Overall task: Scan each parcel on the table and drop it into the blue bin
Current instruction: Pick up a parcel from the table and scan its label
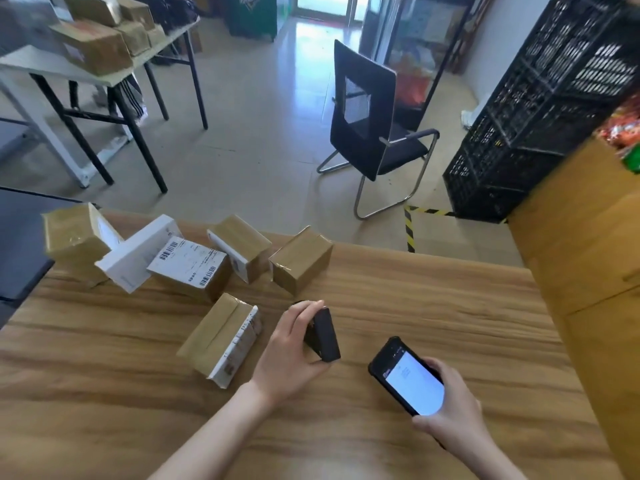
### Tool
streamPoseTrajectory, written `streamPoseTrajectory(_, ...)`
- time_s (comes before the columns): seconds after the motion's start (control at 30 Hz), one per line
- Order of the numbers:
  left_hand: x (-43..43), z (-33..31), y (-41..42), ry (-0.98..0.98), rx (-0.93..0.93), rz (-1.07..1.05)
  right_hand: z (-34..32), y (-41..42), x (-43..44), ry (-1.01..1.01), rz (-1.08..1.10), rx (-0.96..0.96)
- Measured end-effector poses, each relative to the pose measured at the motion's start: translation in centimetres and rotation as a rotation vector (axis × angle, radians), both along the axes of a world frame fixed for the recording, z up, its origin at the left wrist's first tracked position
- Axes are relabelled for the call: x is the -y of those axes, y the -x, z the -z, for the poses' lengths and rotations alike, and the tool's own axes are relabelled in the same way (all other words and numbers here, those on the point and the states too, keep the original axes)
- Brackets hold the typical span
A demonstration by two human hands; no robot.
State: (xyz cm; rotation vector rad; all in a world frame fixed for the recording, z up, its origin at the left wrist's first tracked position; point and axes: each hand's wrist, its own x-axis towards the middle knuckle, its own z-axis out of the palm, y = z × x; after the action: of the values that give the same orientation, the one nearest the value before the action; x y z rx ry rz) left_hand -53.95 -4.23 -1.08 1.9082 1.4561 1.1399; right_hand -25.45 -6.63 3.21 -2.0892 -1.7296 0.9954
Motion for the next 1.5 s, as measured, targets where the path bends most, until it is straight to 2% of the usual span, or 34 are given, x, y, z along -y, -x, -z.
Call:
streamPoseTrajectory(0.17, 2.5, 0.6, 2.2, 0.016, 0.101, -0.124, -0.3, 1.4, 0.5, 0.001, -0.046, -0.012)
streamPoseTrajectory(0.27, 4.5, 1.0, 3.3, 0.088, 0.089, -0.196, -0.3, 2.0, 0.6, -0.002, -0.096, 0.014)
streamPoseTrajectory(0.37, 6.4, 1.6, 4.5, 0.161, 0.020, -0.245, -0.1, 2.5, 0.6, 0.000, -0.173, 0.071)
streamPoseTrajectory(0.47, 7.7, 2.6, 5.2, 0.201, -0.144, -0.250, 0.1, 3.1, 0.7, 0.019, -0.237, 0.113)
streamPoseTrajectory(0.77, 7.2, 4.7, 3.9, 0.479, -0.466, -0.084, 0.7, 2.6, 0.6, 0.000, -0.417, 0.350)
streamPoseTrajectory(1.07, 5.7, 4.5, 3.5, 0.410, -0.516, -0.042, -0.4, 1.5, -0.6, -0.057, -0.483, 0.608)
streamPoseTrajectory(1.5, 5.5, 4.1, 3.3, 0.374, -0.607, 0.000, -0.8, 1.0, -0.2, -0.094, -0.506, 0.673)
